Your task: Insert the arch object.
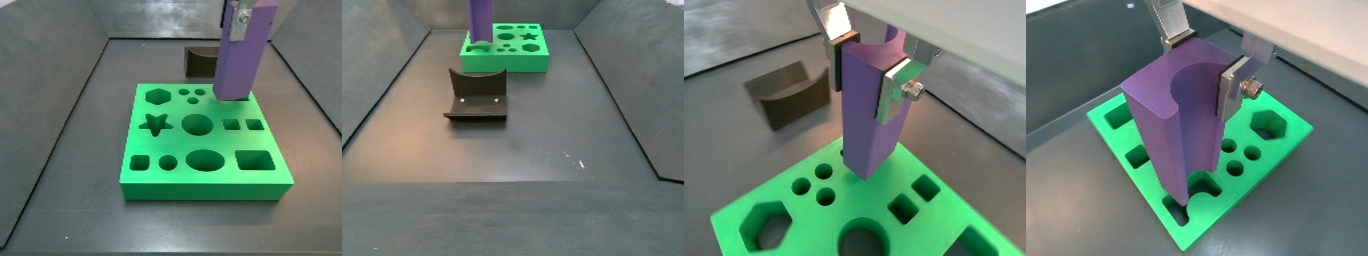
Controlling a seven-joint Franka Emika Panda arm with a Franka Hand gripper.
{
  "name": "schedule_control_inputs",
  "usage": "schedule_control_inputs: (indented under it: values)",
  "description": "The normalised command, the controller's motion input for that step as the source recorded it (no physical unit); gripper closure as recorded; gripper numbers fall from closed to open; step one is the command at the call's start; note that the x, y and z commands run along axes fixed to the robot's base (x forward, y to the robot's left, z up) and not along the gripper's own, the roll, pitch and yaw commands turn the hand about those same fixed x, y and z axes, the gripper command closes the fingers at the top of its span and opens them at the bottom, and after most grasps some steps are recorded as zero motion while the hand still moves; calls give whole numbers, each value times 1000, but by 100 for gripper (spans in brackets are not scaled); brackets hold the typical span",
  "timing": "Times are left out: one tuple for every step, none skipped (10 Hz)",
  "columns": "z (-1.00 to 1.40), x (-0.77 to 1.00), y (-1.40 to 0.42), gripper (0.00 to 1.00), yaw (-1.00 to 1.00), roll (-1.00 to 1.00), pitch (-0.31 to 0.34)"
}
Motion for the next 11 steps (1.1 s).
schedule_control_inputs:
  values:
    - [-26,0,31,100,0,0,0]
    - [-191,0,34,100,0,74,0]
    - [-243,-9,114,100,0,-16,-6]
    - [-177,66,111,100,-91,0,0]
    - [-160,151,171,100,-620,0,50]
    - [-49,91,143,100,-549,0,54]
    - [-49,34,126,100,-454,-9,23]
    - [-86,69,120,100,-383,-1,13]
    - [-200,100,0,100,-43,-23,0]
    - [-237,166,0,100,0,-34,0]
    - [-269,163,0,100,46,0,0]
